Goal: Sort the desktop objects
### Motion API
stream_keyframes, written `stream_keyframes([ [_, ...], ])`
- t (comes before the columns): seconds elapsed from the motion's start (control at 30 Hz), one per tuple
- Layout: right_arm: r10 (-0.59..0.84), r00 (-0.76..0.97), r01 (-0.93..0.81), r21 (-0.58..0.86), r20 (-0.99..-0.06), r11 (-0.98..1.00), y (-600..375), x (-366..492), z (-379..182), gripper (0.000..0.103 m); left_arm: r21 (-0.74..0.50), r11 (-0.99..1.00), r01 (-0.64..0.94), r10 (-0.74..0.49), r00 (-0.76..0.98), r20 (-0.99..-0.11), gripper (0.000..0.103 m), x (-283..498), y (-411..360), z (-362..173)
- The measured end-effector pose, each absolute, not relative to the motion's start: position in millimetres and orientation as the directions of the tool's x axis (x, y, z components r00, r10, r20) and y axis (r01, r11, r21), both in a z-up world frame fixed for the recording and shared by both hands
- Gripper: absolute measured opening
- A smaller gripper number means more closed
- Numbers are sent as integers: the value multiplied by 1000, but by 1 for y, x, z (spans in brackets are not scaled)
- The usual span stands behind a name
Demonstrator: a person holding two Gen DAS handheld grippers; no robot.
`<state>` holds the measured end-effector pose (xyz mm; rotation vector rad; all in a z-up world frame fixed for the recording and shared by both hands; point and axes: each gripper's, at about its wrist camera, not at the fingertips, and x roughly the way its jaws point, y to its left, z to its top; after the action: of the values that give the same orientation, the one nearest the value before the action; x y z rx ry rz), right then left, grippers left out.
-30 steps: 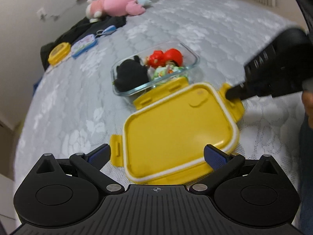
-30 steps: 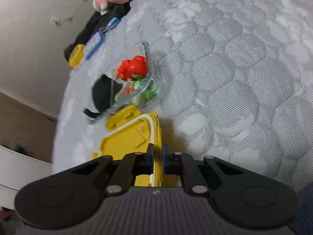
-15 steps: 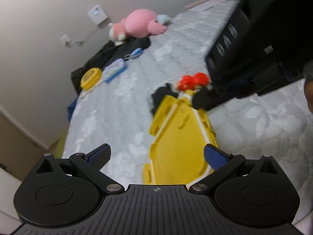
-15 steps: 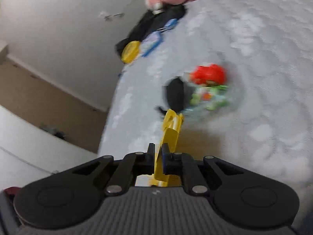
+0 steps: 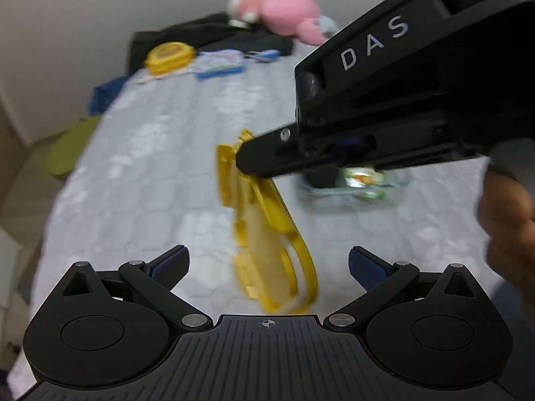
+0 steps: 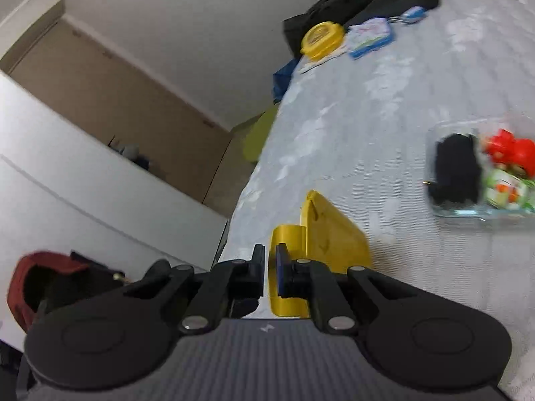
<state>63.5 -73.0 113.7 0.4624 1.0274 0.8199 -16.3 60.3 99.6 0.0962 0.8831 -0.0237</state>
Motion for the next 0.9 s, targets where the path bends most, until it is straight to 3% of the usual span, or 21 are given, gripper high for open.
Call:
stream_keyframes([
  [0.27, 749, 254, -408, 635, -612, 657, -34, 60, 109, 8, 158, 987, 2, 120, 640, -759, 103, -2, 77, 92],
  [0.4, 741, 297, -387, 633, -602, 670, -45, 64, 106, 22, 137, 990, -39, 128, 664, -737, 102, -3, 89, 93],
  [0.43, 737, 316, -372, 637, -597, 675, -51, 68, 104, 24, 129, 991, -47, 127, 663, -738, 99, -1, 92, 93],
  [0.5, 730, 350, -337, 648, -587, 683, -67, 72, 98, 37, 120, 991, -66, 134, 655, -744, 76, 4, 98, 93],
  [0.53, 723, 359, -320, 650, -590, 689, -73, 74, 93, 39, 105, 992, -71, 126, 644, -755, 53, 6, 102, 92],
  [0.57, 714, 361, -297, 651, -600, 698, -80, 76, 85, 46, 86, 993, -75, 114, 631, -767, 48, 9, 106, 90],
  [0.9, 739, 92, 80, 744, -668, 663, -108, 76, -58, 51, -147, 975, -168, -23, 578, -816, 49, 31, 166, 76],
])
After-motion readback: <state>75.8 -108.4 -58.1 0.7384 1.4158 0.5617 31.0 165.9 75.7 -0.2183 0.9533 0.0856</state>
